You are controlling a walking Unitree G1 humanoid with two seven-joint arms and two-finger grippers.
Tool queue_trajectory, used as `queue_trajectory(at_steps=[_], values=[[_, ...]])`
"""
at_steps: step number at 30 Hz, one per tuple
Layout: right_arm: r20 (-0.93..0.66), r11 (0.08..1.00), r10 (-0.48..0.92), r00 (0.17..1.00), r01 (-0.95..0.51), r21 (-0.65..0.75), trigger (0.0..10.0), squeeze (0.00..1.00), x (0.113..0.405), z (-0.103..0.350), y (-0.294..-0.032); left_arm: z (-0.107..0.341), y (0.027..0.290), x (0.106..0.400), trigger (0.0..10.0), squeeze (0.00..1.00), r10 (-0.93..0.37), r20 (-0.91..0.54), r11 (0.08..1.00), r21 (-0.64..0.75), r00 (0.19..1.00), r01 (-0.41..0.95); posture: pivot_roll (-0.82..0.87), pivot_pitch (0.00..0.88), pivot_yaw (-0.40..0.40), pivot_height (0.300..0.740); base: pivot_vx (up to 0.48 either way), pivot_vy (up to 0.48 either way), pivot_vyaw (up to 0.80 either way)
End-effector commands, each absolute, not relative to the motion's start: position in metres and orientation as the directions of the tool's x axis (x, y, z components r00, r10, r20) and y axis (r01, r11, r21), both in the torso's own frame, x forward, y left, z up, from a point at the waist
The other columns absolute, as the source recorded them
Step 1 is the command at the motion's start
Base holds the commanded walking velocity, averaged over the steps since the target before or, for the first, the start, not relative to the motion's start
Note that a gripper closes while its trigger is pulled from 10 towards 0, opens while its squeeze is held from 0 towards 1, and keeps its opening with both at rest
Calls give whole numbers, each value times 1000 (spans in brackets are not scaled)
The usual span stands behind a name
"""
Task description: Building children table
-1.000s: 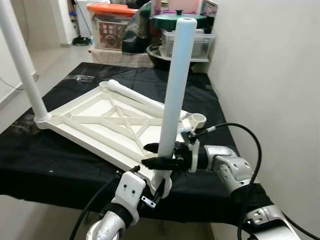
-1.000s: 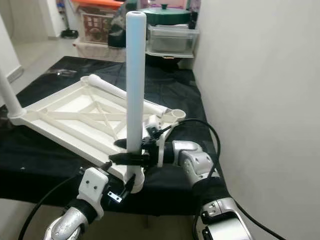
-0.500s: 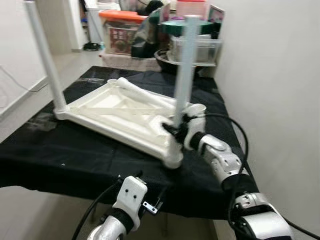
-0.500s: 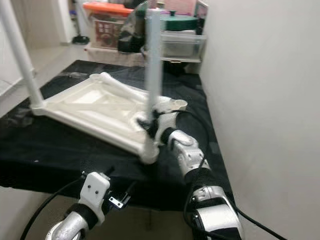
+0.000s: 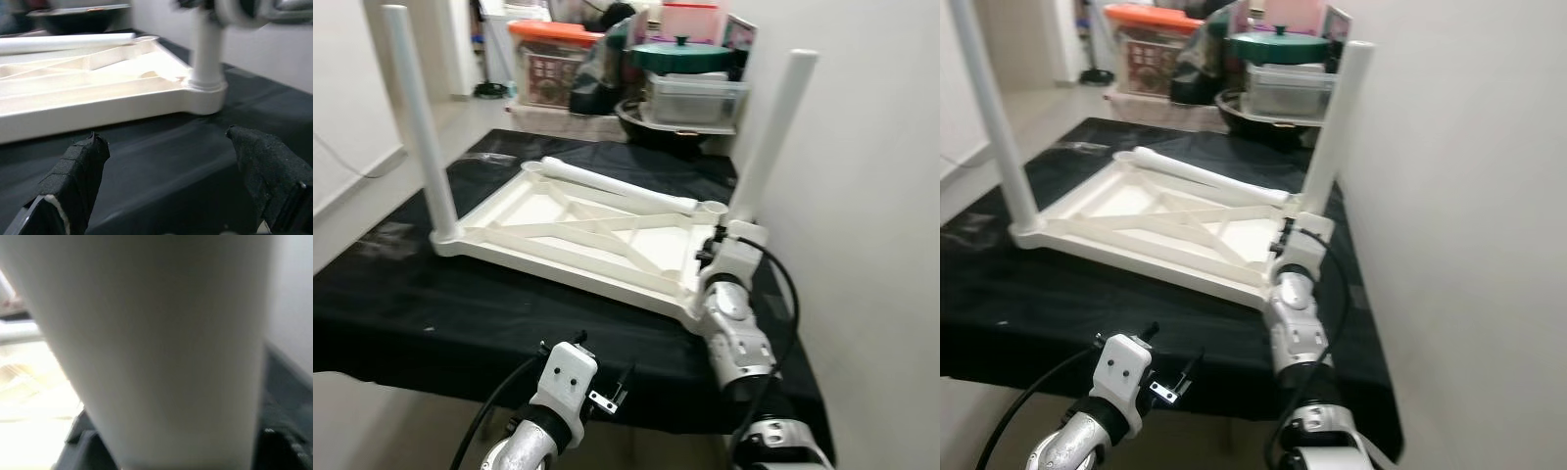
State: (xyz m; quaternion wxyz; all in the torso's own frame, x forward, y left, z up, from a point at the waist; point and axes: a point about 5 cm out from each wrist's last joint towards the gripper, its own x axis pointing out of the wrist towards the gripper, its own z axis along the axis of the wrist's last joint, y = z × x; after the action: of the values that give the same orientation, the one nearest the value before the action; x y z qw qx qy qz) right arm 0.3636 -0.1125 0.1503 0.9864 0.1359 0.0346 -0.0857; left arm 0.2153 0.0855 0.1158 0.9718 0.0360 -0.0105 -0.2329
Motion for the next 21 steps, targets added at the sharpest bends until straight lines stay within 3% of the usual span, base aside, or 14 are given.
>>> queue_trajectory(at_steps=[1, 2, 3, 6, 8, 11, 12, 15, 16, 17, 19, 20, 21], values=[[-101, 950, -77, 992, 104, 294, 10000, 1000, 363, 143, -99, 113, 86, 215, 10000, 0, -455, -7, 888, 73, 891, 454, 112, 0, -93, 740, 0, 0, 0], [-66, 958, -48, 997, 65, 278, 10000, 1000, 365, 147, -97, 113, 86, 216, 10000, 0, -454, -7, 888, 72, 891, 454, 112, 0, -93, 740, 0, 0, 0], [-52, 945, 20, 998, -1, 327, 10000, 0, 367, 148, -95, 113, 86, 216, 10000, 0, -454, -6, 889, 72, 891, 453, 112, 0, -93, 740, 0, 0, 0], [-26, 911, 143, 989, -122, 393, 10000, 0, 368, 151, -92, 113, 86, 216, 10000, 0, -453, -6, 889, 70, 891, 453, 112, 0, -93, 740, 0, 0, 0], [38, 845, 389, 920, -373, 383, 10000, 0, 369, 157, -100, 113, 86, 216, 10000, 0, -454, -5, 889, 70, 891, 453, 111, 0, -92, 740, 0, 0, 0], [55, 814, 462, 885, -447, 371, 10000, 0, 368, 159, -104, 113, 86, 216, 10000, 0, -454, -5, 889, 70, 891, 453, 110, 0, -90, 740, 0, 0, 0], [78, 752, 569, 818, -557, 352, 10000, 0, 366, 163, -109, 113, 86, 216, 10000, 0, -454, -5, 889, 70, 891, 453, 109, 0, -89, 740, 0, 0, 0], [88, 473, 854, 513, -835, 283, 10000, 0, 348, 173, -117, 113, 86, 217, 10000, 0, -454, -5, 888, 72, 891, 453, 112, 0, -89, 740, 0, 0, 0], [88, 473, 854, 513, -835, 283, 10000, 0, 348, 173, -117, 113, 86, 217, 10000, 0, -454, -5, 888, 72, 891, 453, 112, 0, -89, 740, 0, 0, 0], [68, 364, 918, 391, -897, 250, 10000, 0, 339, 174, -117, 114, 86, 217, 10000, 0, -454, -4, 888, 73, 891, 453, 115, 0, -92, 740, 0, 0, 0], [29, 214, 974, 226, -951, 222, 10000, 0, 328, 175, -112, 114, 87, 216, 10000, 0, -453, -4, 889, 74, 892, 452, 118, 0, -91, 740, 0, 0, 0], [29, 214, 974, 226, -951, 222, 10000, 0, 328, 175, -112, 114, 87, 216, 10000, 0, -453, -4, 889, 74, 892, 452, 118, 0, -91, 740, 0, 0, 0], [13, 159, 986, 166, -965, 210, 10000, 0, 326, 174, -109, 114, 87, 216, 10000, 0, -452, -5, 889, 75, 892, 451, 117, 0, -90, 740, 0, 0, 0]])
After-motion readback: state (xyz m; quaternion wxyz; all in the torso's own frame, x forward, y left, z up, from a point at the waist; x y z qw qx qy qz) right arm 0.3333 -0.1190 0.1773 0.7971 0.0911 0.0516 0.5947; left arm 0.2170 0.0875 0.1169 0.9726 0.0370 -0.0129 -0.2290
